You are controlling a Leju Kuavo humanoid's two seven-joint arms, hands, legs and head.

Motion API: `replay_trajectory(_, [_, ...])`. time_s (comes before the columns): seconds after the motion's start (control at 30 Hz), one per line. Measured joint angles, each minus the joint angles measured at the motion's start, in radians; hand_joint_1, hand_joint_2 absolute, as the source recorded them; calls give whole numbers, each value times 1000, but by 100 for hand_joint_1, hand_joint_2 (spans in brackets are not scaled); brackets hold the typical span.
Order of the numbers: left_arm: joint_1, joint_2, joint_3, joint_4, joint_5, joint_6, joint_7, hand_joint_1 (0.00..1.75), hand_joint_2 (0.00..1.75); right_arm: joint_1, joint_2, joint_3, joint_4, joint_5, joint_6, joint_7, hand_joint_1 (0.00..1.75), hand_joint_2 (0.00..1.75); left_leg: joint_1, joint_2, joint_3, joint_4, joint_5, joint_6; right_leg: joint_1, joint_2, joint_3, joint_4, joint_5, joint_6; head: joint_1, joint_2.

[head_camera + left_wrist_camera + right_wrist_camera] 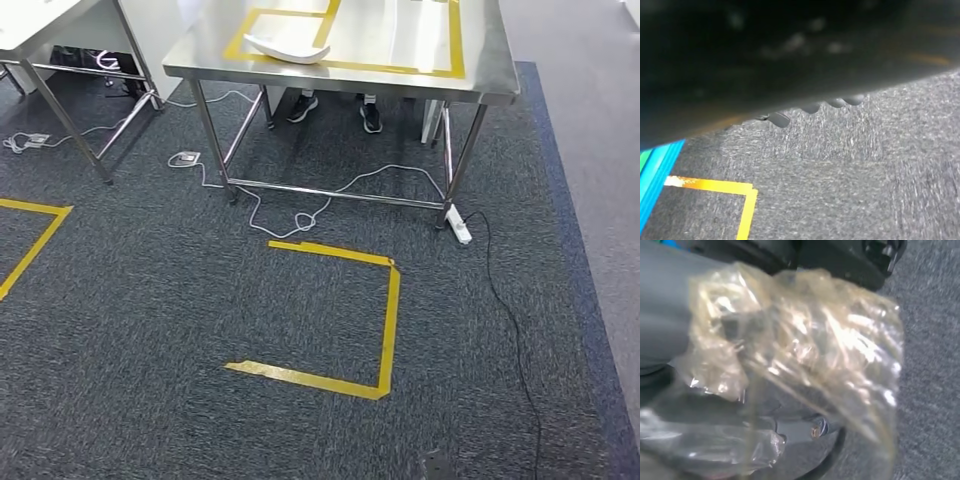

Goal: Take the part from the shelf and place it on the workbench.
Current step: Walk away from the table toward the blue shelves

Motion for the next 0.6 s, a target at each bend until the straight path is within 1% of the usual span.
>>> replay_trajectory(0.03, [-1, 0, 2, 1, 0, 0, 0, 0, 0, 0, 0, -1, 0, 0, 0, 0, 0, 0, 2, 2, -11, -6, 9, 3, 0, 2, -10, 5, -5, 6, 0, 0])
replay_trajectory(0.07, [-2, -1, 4, 2, 0, 0, 0, 0, 0, 1, -1, -1, 1, 0, 0, 0, 0, 0, 5, 4, -24, -13, 21, 7, 0, 6, -23, 22, -29, 12, 2, 0])
replay_trajectory(0.1, [-3, -1, 5, 4, 0, 0, 0, 0, 0, 2, -1, -2, 2, 0, 0, 1, 0, 0, 8, 6, -41, -16, 35, 10, -1, 9, -38, 54, -71, 17, 5, 0])
replay_trajectory(0.13, [-3, -1, 6, 5, 0, 0, 0, 0, 0, 3, -1, -2, 3, 0, -1, 1, 0, 0, 8, 7, -56, -16, 49, 13, -5, 13, -54, 105, -125, 23, 7, 0])
replay_trajectory(0.17, [-3, -1, 7, 6, 0, 0, 0, 0, 0, 3, -1, -2, 3, -1, -1, 1, 0, 0, 8, 8, -73, -15, 63, 14, -8, 14, -68, 166, -173, 28, 9, 0])
replay_trajectory(0.2, [-3, -1, 7, 7, 0, 0, 0, 0, 0, 3, -1, -2, 4, -1, -1, 1, 0, 0, 7, 9, -91, -13, 76, 13, -11, 14, -76, 224, -198, 31, 10, 0])
replay_trajectory(0.23, [-4, -1, 8, 8, 0, 0, 0, 0, 0, 3, -1, -2, 4, -2, -1, 1, 0, 0, 7, 11, -110, -11, 90, 11, -13, 14, -73, 264, -198, 34, 10, 0])
replay_trajectory(0.27, [-4, -1, 8, 9, -1, 0, 0, 0, 0, 3, -1, -2, 4, -3, -1, 1, 0, 0, 7, 11, -129, -7, 103, 9, -15, 14, -58, 276, -174, 37, 10, 0])
replay_trajectory(0.3, [-5, -1, 8, 11, -2, -1, -1, 0, 0, 4, -1, -3, 4, -3, -1, 1, 0, 0, 7, 12, -148, -3, 115, 6, -17, 14, -25, 253, -138, 38, 10, 0])
replay_trajectory(0.33, [-6, -1, 9, 12, -5, -1, -1, 0, 0, 3, -1, -3, 5, -4, -1, 1, 0, 0, 7, 12, -165, 2, 126, 3, -20, 14, 25, 196, -110, 39, 10, 0])
replay_trajectory(0.37, [-6, -1, 11, 13, -8, -1, -2, 0, 0, 1, -1, -3, 4, -4, -1, 1, 0, 0, 7, 12, -179, 8, 136, -2, -20, 14, 87, 114, -104, 39, 10, 0])
replay_trajectory(0.4, [-7, -1, 12, 14, -11, -2, -4, 0, 0, -1, -1, -3, 4, -5, -1, 0, 0, 0, 6, 12, -190, 14, 145, -6, -20, 15, 144, 32, -115, 37, 10, 0])
replay_trajectory(0.43, [-9, 0, 15, 15, -16, -2, -6, 0, 0, -2, -1, -3, 4, -6, 0, 0, 0, 0, 5, 12, -193, 17, 155, -12, -18, 16, 180, -28, -132, 31, 9, 0])
replay_trajectory(0.47, [-10, 0, 19, 16, -20, -3, -9, 0, 0, -4, -1, -3, 4, -8, 0, -1, 0, 0, 5, 12, -195, 17, 165, -17, -16, 17, 197, -60, -147, 24, 11, 0])
replay_trajectory(0.5, [-11, 0, 24, 16, -24, -3, -12, 0, 0, -3, -1, -3, 4, -10, 0, -1, 0, 0, 7, 11, -195, 15, 176, -23, -14, 17, 193, -65, -145, 13, 12, 0])
replay_trajectory(0.53, [-12, 1, 30, 18, -28, -3, -16, 0, 0, -3, -1, -3, 4, -12, 1, -2, 0, 0, 9, 9, -197, 16, 177, -30, -14, 15, 181, -60, -137, 4, 13, 0])
replay_trajectory(0.57, [-13, 1, 34, 19, -31, -4, -19, 0, 0, -3, -1, -4, 5, -14, 1, -2, 0, 0, 11, 7, -204, 28, 157, -36, -15, 13, 170, -59, -129, -5, 15, 0])
replay_trajectory(0.6, [-13, 2, 40, 20, -36, -4, -21, 0, 0, -2, -1, -4, 5, -15, 1, -1, 0, 0, 13, 6, -214, 55, 117, -42, -16, 12, 158, -59, -118, -14, 12, 0])
